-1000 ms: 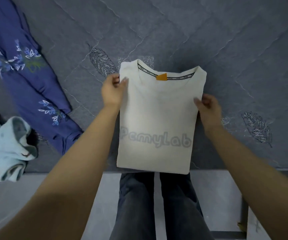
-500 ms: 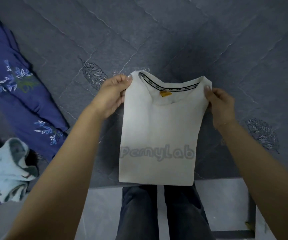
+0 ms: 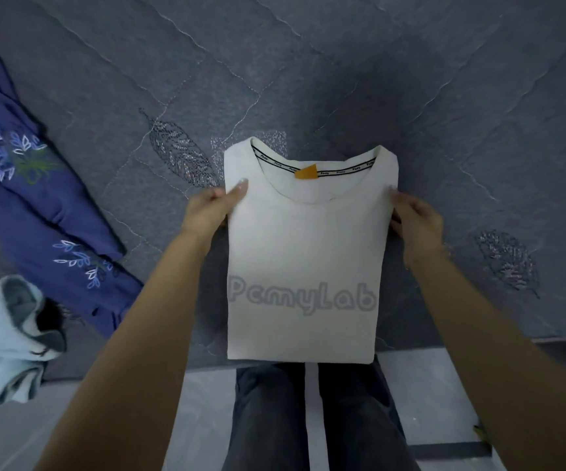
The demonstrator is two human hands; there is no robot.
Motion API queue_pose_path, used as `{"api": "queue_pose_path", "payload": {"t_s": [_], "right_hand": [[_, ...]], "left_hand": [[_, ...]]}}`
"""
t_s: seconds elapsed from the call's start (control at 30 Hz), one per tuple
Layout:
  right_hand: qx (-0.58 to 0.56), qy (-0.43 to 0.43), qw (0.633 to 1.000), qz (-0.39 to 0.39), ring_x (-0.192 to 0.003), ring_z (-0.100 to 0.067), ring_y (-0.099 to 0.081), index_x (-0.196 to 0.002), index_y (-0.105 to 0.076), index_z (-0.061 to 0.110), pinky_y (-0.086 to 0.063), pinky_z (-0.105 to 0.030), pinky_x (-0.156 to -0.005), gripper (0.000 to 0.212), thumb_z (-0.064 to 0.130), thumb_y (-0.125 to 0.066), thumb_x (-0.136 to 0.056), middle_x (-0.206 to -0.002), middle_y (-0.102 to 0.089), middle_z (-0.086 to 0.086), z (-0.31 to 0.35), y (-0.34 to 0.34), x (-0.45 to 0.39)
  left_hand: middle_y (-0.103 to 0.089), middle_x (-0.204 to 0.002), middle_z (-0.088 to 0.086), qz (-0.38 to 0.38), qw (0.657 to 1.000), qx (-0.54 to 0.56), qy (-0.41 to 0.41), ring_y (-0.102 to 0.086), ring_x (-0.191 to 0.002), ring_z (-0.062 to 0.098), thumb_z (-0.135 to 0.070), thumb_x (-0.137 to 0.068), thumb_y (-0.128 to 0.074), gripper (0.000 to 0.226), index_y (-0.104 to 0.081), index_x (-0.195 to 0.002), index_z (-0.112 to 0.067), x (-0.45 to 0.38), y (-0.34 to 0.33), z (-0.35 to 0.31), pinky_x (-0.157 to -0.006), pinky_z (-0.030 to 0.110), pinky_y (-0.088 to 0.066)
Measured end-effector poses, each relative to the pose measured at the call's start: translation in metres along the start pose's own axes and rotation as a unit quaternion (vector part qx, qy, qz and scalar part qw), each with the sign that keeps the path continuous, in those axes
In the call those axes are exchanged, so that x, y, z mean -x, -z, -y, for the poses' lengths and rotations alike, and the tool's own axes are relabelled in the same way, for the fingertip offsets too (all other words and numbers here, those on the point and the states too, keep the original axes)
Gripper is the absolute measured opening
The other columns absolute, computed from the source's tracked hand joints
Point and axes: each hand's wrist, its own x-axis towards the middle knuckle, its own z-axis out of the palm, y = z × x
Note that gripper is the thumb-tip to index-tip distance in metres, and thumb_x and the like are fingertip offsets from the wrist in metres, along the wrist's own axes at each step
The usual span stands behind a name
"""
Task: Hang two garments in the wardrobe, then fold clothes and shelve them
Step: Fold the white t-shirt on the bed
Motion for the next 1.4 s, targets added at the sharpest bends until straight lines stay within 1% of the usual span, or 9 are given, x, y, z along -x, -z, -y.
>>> {"api": "queue_pose_path", "payload": {"t_s": [0.07, 0.13, 0.27, 0.4, 0.6, 0.7, 0.9, 1.1, 1.4], "right_hand": [[-0.015, -0.026, 0.995, 0.096, -0.088, -0.009, -0.069, -0.102, -0.070, 0.012, -0.055, -0.020, -0.073, 0.026, 0.028, -0.075, -0.083, -0.097, -0.075, 0.002, -0.001, 0.007, -0.004], [-0.005, -0.035, 0.984, 0.173, -0.093, -0.010, -0.070, -0.104, -0.069, 0.014, -0.055, -0.020, -0.075, 0.031, 0.027, -0.076, -0.078, -0.101, -0.075, 0.003, 0.003, 0.009, -0.015], [0.050, -0.061, 0.963, 0.256, -0.104, -0.016, -0.069, -0.115, -0.067, 0.016, -0.057, -0.027, -0.080, 0.045, 0.030, -0.078, -0.073, -0.114, -0.072, -0.001, 0.013, -0.001, -0.035], [0.043, -0.077, 0.962, 0.259, -0.101, -0.017, -0.070, -0.112, -0.069, 0.014, -0.059, -0.030, -0.078, 0.046, 0.030, -0.079, -0.070, -0.110, -0.073, -0.003, 0.014, -0.014, -0.031], [0.024, -0.022, 0.952, 0.304, -0.105, -0.021, -0.069, -0.106, -0.073, 0.015, -0.058, -0.034, -0.083, 0.040, 0.031, -0.081, -0.071, -0.114, -0.072, -0.006, 0.028, -0.004, 0.018], [0.052, 0.008, 0.937, 0.345, -0.106, -0.024, -0.068, -0.100, -0.078, 0.015, -0.058, -0.037, -0.084, 0.040, 0.034, -0.086, -0.066, -0.115, -0.071, -0.010, 0.052, 0.002, 0.062], [0.146, 0.065, 0.876, 0.456, -0.094, -0.022, -0.072, -0.103, -0.071, 0.006, -0.058, -0.030, -0.073, 0.037, 0.020, -0.078, -0.070, -0.104, -0.074, -0.009, 0.099, -0.008, 0.202], [0.219, 0.111, 0.756, 0.607, -0.092, -0.017, -0.072, -0.108, -0.068, 0.008, -0.056, -0.024, -0.069, 0.039, 0.014, -0.074, -0.069, -0.103, -0.075, -0.006, 0.110, -0.040, 0.366], [0.328, 0.169, 0.517, 0.772, -0.089, -0.019, -0.073, -0.095, -0.076, 0.016, -0.057, -0.027, -0.069, 0.043, 0.032, -0.084, -0.056, -0.099, -0.076, -0.006, 0.006, -0.045, 0.658]], "left_hand": [[-0.074, -0.104, 0.008, 0.120, 0.991, 0.053, 0.038, -0.070, -0.097, 0.020, -0.037, -0.084, -0.074, 0.035, -0.069, -0.101, -0.007, 0.004, 0.002, 0.007, -0.079, 0.025, -0.057], [-0.071, -0.114, 0.011, 0.178, 0.978, 0.093, 0.050, -0.068, -0.106, 0.020, -0.030, -0.085, -0.072, 0.043, -0.066, -0.118, -0.003, 0.002, 0.002, 0.007, -0.081, 0.025, -0.056], [-0.071, -0.113, 0.010, 0.222, 0.965, 0.120, 0.074, -0.068, -0.105, 0.021, -0.027, -0.081, -0.073, 0.039, -0.069, -0.113, -0.007, -0.005, -0.011, 0.006, -0.077, 0.028, -0.058], [-0.071, -0.114, 0.011, 0.132, 0.978, 0.152, 0.056, -0.070, -0.101, 0.021, -0.028, -0.073, -0.082, 0.061, -0.060, -0.124, -0.005, 0.004, -0.024, 0.012, -0.080, 0.035, -0.059], [-0.071, -0.113, 0.013, 0.087, 0.956, 0.280, -0.004, -0.068, -0.105, 0.027, -0.020, -0.082, -0.074, 0.038, -0.067, -0.117, -0.005, 0.086, -0.019, 0.031, -0.086, 0.040, -0.057], [-0.071, -0.112, 0.013, 0.044, 0.932, 0.356, -0.050, -0.070, -0.102, 0.027, -0.020, -0.077, -0.075, 0.038, -0.069, -0.112, -0.006, 0.157, 0.000, 0.042, -0.077, 0.035, -0.058], [-0.070, -0.117, 0.011, -0.074, 0.868, 0.481, -0.094, -0.067, -0.108, 0.025, -0.018, -0.078, -0.071, 0.045, -0.064, -0.121, -0.004, 0.331, 0.039, 0.081, -0.084, 0.036, -0.058], [-0.070, -0.116, 0.011, -0.205, 0.779, 0.570, -0.161, -0.069, -0.104, 0.025, -0.018, -0.076, -0.073, 0.044, -0.065, -0.118, -0.007, 0.492, 0.082, 0.140, -0.073, 0.030, -0.058], [-0.073, -0.107, 0.013, -0.475, 0.593, 0.607, -0.234, -0.071, -0.097, 0.026, -0.016, -0.071, -0.078, 0.027, -0.077, -0.097, -0.012, 0.751, 0.123, 0.270, -0.070, 0.030, -0.058]]}}
